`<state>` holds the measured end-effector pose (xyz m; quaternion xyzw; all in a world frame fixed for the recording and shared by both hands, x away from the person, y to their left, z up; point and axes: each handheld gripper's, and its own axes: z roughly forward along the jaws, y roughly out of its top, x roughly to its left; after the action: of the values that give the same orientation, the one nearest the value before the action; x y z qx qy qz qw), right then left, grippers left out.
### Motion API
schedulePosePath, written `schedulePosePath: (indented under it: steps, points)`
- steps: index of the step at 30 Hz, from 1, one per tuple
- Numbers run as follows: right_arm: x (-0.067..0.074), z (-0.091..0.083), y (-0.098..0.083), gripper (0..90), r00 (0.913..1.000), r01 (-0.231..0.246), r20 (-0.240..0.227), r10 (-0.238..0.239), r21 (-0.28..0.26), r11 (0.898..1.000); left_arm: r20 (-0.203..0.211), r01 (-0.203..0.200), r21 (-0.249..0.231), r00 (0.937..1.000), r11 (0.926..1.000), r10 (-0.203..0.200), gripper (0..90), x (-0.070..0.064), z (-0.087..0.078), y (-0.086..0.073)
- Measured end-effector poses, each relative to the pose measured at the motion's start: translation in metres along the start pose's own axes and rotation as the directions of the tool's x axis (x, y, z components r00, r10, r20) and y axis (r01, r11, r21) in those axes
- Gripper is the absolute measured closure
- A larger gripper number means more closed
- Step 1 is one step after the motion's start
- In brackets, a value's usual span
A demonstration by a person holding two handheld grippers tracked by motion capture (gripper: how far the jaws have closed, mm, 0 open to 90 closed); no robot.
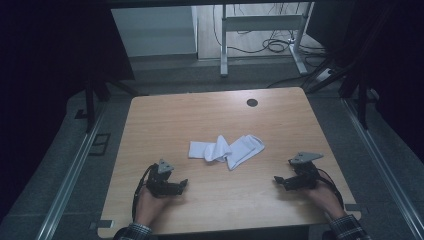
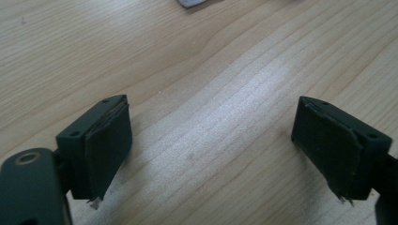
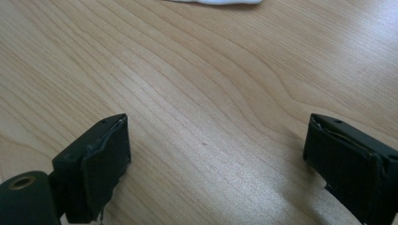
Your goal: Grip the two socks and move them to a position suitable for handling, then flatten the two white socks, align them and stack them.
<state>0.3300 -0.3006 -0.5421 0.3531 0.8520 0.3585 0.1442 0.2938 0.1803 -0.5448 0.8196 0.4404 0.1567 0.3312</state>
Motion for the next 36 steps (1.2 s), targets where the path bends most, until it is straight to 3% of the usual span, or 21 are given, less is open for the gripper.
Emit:
schedulePosePath:
  steps: [19, 31, 36]
  points:
    - [0.001, 0.001, 0.002, 6.2, 0.9999, -0.006, 0.009, 0.006, 0.008, 1.0, -0.005, 0.002, 0.0, 1.0, 1.0, -0.002, 11.1, -0.001, 0.0, 0.0]
    - [0.002, 0.002, 0.011, 10.0, 0.9999, -0.011, 0.007, 0.011, 0.068, 0.998, -0.003, 0.003, 0.0, 1.0, 1.0, -0.003, 11.1, -0.001, 0.001, 0.001]
    - [0.002, 0.0, 0.015, 10.1, 0.9998, -0.02, -0.003, 0.021, 0.065, 0.998, -0.003, 0.004, 0.0, 1.0, 1.0, -0.004, 11.1, -0.001, 0.001, 0.001]
